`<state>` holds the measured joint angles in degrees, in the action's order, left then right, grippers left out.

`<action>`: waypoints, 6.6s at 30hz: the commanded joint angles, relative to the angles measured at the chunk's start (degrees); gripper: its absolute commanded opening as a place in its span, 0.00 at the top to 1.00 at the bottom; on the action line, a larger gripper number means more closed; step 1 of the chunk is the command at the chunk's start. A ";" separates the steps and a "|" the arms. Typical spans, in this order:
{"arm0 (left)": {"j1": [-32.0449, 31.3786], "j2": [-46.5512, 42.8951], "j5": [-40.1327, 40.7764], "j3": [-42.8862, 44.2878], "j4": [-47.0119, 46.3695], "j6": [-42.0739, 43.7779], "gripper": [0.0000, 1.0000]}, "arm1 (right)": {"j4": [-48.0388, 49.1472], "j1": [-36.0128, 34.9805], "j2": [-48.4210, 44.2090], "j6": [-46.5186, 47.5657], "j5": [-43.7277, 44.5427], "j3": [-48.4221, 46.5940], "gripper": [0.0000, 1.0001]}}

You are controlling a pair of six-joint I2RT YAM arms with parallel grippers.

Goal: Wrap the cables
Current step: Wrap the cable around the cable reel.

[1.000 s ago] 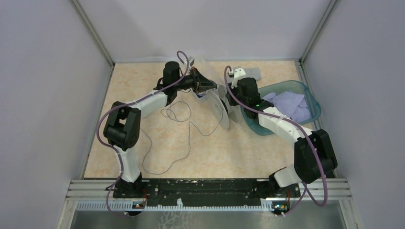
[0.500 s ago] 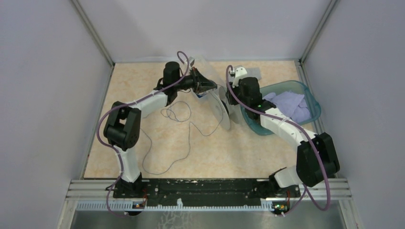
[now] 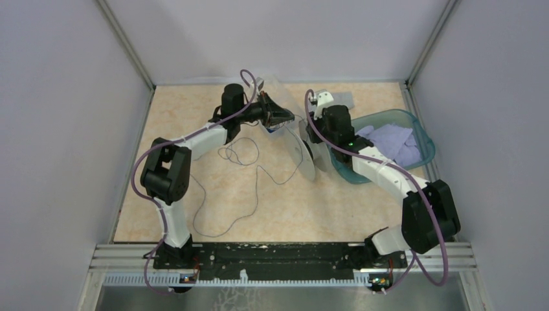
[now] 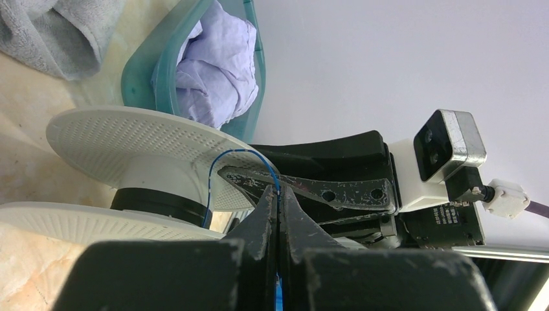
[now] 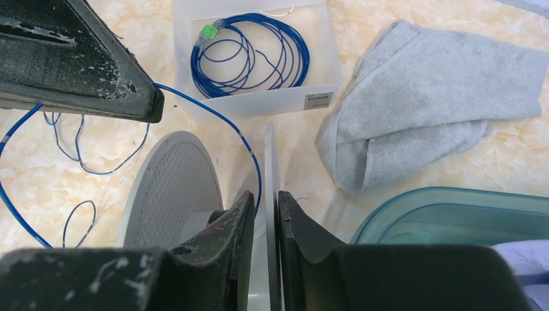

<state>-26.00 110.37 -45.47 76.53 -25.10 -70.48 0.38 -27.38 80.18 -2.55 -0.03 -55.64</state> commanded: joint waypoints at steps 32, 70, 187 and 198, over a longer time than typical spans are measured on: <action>-2.51 -0.28 -1.97 -3.25 -8.23 -4.58 1.00 | 1.84 -2.91 1.56 1.84 5.07 -2.31 0.78; -3.59 -0.01 -7.14 -4.77 -13.81 -13.65 1.00 | 5.75 -2.69 -1.26 0.46 5.90 0.22 0.68; -0.47 -2.59 -13.32 18.17 23.42 27.36 1.00 | 8.50 -5.13 -1.80 -4.11 20.31 0.53 0.98; 0.14 -0.81 -16.22 10.92 4.46 8.57 1.00 | 6.40 -5.32 -1.75 -3.07 13.04 -0.72 0.68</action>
<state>-26.20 109.32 -59.20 88.75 -9.93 -53.19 4.82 -32.10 79.70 -6.09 16.36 -53.74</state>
